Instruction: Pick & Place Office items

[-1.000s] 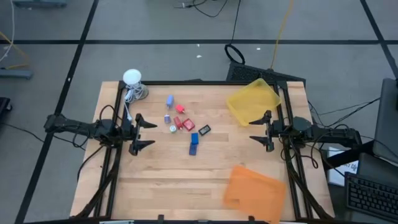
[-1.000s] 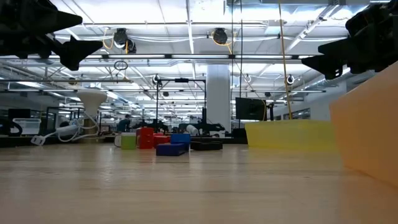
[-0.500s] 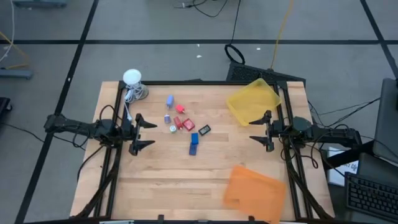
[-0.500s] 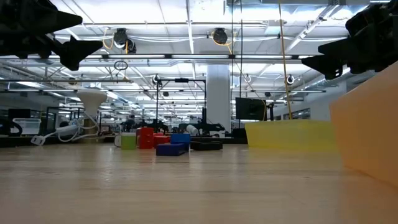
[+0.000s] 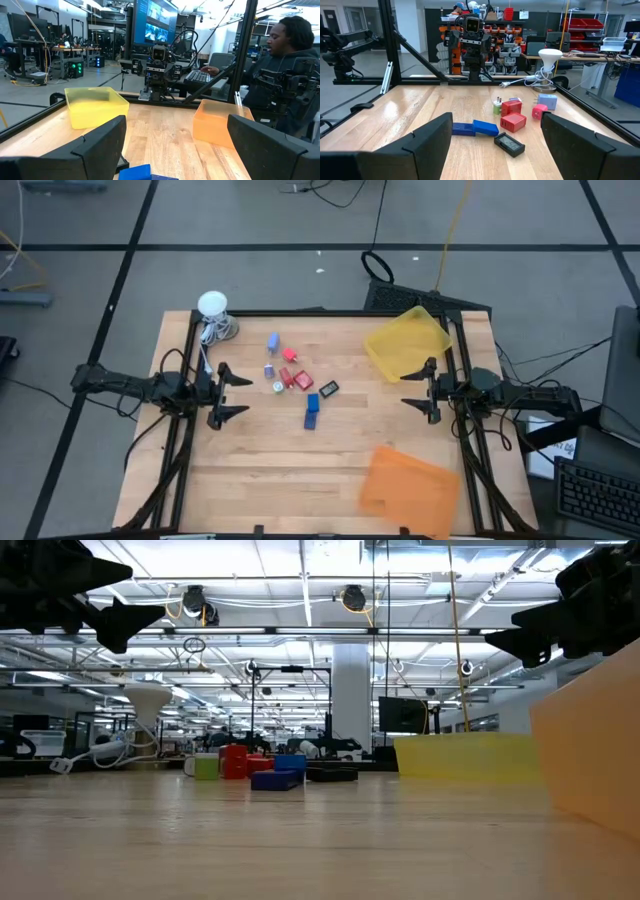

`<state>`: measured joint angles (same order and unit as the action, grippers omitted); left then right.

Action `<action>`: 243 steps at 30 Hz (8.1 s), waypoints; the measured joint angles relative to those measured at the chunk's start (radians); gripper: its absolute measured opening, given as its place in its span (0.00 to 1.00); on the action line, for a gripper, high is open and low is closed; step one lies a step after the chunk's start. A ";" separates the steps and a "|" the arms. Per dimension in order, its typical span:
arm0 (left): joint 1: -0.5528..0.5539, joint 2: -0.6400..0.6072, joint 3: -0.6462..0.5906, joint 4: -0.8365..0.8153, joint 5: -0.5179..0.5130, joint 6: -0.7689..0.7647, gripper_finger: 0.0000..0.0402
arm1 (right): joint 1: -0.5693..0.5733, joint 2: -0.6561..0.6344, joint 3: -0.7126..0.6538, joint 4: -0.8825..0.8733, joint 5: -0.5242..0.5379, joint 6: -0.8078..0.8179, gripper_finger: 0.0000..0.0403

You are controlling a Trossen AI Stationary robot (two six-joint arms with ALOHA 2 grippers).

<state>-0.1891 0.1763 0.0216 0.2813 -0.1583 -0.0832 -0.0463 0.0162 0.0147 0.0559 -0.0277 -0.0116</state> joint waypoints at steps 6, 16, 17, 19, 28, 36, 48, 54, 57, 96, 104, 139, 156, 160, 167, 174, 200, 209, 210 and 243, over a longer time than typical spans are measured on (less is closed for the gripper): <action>0.000 0.000 0.000 0.000 0.000 0.000 0.87 | 0.000 0.000 0.000 0.000 0.000 0.000 0.73; 0.000 0.000 0.000 0.000 0.000 0.000 0.87 | 0.000 0.000 0.000 0.000 0.000 0.000 0.73; 0.000 0.000 0.000 0.000 0.000 0.000 0.87 | 0.000 0.000 0.000 0.000 0.000 0.000 0.73; 0.000 0.000 0.000 0.000 0.000 0.000 0.88 | 0.000 0.000 0.000 0.000 0.000 0.000 0.73; 0.000 0.000 0.000 0.000 0.000 0.000 0.87 | 0.000 0.000 0.000 0.000 0.000 0.000 0.73; 0.000 0.000 0.000 0.000 0.000 0.000 0.88 | 0.000 0.000 0.000 0.000 0.000 0.000 0.73; 0.000 0.000 0.000 0.000 0.000 0.000 0.88 | 0.000 0.000 0.000 0.000 0.000 0.000 0.73; 0.000 0.000 0.000 0.000 0.000 0.000 0.88 | 0.000 0.000 0.000 0.000 0.000 0.000 0.73; 0.000 0.000 0.000 0.000 0.000 0.000 0.87 | 0.000 0.000 0.000 0.000 0.000 0.000 0.73; 0.000 0.000 0.000 0.006 0.000 0.001 0.88 | 0.000 0.000 0.000 0.000 0.000 0.000 0.73; 0.000 0.000 0.000 0.007 0.000 0.000 0.87 | 0.000 0.000 0.000 0.000 0.000 0.000 0.73; 0.000 0.000 0.000 0.130 -0.026 0.019 0.87 | 0.000 0.000 0.000 0.000 0.000 0.000 0.73; 0.000 0.210 0.000 0.148 -0.199 -0.379 0.87 | 0.000 0.000 0.000 0.000 0.000 0.000 0.73; 0.000 0.364 0.012 0.159 -0.277 -0.437 0.87 | 0.000 0.000 0.000 0.000 0.000 0.000 0.73; 0.000 0.639 0.183 0.033 -0.297 -0.465 0.87 | 0.000 0.000 0.000 0.000 0.000 0.000 0.73; 0.004 0.923 0.409 -0.251 -0.397 -0.392 0.87 | 0.000 0.000 0.000 0.000 0.000 0.000 0.73; 0.161 1.375 0.467 -0.124 -0.259 -0.261 0.87 | 0.000 0.000 0.000 0.000 0.000 0.000 0.73; 0.161 1.375 0.467 -0.123 -0.157 -0.267 0.78 | 0.000 0.000 0.000 0.000 0.000 0.000 0.73; 0.161 1.375 0.467 -0.123 -0.156 -0.267 0.74 | 0.000 0.000 0.000 0.000 0.000 0.000 0.73; 0.062 1.375 0.468 0.625 -0.129 -0.094 0.34 | 0.000 0.000 0.000 0.000 0.000 0.000 0.73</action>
<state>-0.1267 1.5518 0.4893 0.9061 -0.2870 -0.1771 -0.0460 0.0162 0.0147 0.0555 -0.0277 -0.0120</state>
